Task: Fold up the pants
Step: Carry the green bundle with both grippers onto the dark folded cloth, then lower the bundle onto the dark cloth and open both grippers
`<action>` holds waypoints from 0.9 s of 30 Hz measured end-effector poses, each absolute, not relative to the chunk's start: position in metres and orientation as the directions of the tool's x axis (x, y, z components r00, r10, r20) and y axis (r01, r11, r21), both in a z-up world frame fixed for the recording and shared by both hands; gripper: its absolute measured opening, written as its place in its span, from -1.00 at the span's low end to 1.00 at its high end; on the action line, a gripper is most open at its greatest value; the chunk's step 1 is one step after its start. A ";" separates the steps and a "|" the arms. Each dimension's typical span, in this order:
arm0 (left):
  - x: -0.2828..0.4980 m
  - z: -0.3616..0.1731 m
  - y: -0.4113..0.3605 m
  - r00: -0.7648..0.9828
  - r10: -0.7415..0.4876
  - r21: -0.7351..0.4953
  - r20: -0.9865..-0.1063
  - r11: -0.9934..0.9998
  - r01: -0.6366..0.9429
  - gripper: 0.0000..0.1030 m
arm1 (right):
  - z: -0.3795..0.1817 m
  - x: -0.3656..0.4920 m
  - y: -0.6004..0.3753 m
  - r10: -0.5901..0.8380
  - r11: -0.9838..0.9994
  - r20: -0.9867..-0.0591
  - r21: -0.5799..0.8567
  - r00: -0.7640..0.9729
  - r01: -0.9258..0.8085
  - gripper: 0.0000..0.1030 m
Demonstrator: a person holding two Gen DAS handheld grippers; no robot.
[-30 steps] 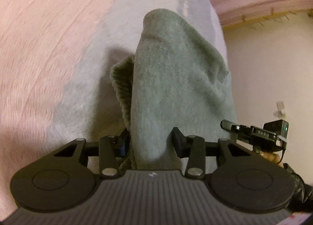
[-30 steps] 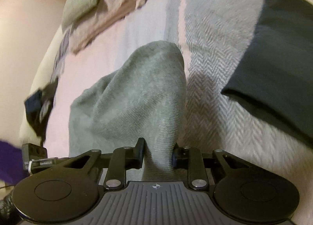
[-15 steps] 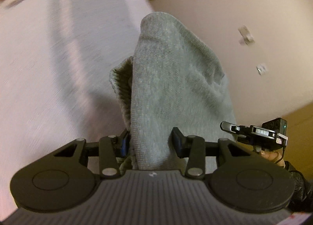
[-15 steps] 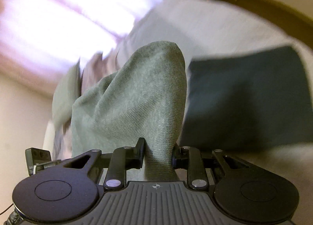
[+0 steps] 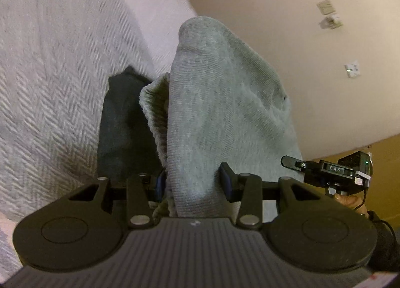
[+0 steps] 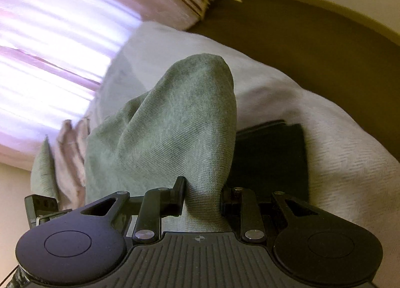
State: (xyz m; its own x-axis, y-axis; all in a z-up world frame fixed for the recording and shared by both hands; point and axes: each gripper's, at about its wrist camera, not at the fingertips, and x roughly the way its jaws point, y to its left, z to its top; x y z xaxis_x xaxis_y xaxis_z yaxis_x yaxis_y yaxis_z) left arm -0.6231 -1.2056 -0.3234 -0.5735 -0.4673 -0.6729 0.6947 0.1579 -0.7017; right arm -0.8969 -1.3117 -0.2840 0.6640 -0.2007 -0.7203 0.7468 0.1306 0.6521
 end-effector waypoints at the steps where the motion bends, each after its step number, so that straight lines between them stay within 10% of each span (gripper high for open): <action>1: -0.624 -0.329 -1.206 -0.576 -0.457 -0.701 -0.678 0.167 0.693 -0.27 | -0.290 -0.895 -1.314 -0.186 0.119 -0.728 0.650 0.660 0.751 -0.57; 16: -0.623 -0.363 -1.174 -0.603 -0.459 -0.744 -0.652 0.237 0.625 -0.26 | -0.306 -0.894 -1.324 -0.077 0.184 -0.756 0.630 0.650 0.755 -0.57; 27: -0.606 -0.355 -1.143 -0.482 -0.515 -0.661 -0.708 0.246 0.709 -0.13 | -0.297 -0.917 -1.283 -0.227 0.233 -0.762 0.562 0.607 0.793 -0.13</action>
State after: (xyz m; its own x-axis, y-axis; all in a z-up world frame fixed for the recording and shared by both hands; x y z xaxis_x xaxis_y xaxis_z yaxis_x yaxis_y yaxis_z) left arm -0.6058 -1.1432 -0.3554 -0.4823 -0.5152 -0.7085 0.7089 0.2456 -0.6612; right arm -0.9166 -1.2827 -0.2965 0.6067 -0.2272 -0.7618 0.7934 0.2333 0.5622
